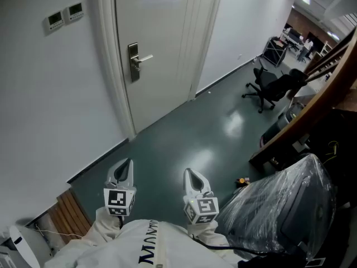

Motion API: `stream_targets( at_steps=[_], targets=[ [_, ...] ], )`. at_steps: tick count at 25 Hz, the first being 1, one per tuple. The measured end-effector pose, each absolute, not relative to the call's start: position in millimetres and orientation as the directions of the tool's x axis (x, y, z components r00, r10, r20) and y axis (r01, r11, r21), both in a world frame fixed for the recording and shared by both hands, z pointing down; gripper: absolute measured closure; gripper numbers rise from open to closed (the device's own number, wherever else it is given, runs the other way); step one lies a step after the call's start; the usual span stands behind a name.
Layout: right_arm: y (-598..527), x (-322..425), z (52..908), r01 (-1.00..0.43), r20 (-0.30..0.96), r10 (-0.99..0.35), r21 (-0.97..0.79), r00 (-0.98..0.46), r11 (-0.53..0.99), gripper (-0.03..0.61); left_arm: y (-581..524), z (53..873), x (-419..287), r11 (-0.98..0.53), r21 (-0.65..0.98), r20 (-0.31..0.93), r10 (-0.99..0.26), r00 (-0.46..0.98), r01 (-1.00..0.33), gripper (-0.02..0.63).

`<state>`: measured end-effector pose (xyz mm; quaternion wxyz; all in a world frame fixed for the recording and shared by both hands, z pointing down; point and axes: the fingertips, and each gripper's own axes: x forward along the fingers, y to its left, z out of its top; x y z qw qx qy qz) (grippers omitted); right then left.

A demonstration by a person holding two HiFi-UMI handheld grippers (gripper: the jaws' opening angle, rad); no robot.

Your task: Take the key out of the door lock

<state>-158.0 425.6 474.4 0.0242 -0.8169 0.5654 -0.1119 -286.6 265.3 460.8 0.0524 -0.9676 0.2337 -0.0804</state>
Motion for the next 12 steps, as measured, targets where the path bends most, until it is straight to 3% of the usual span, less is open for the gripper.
stream_targets(
  at_steps=[12],
  targets=[
    [426.6, -142.0, 492.5, -0.911, 0.175, -0.930, -0.206, 0.324, -0.357, 0.578, 270.3, 470.8, -270.8, -0.887, -0.154, 0.153, -0.457, 0.876, -0.436, 0.614]
  ],
)
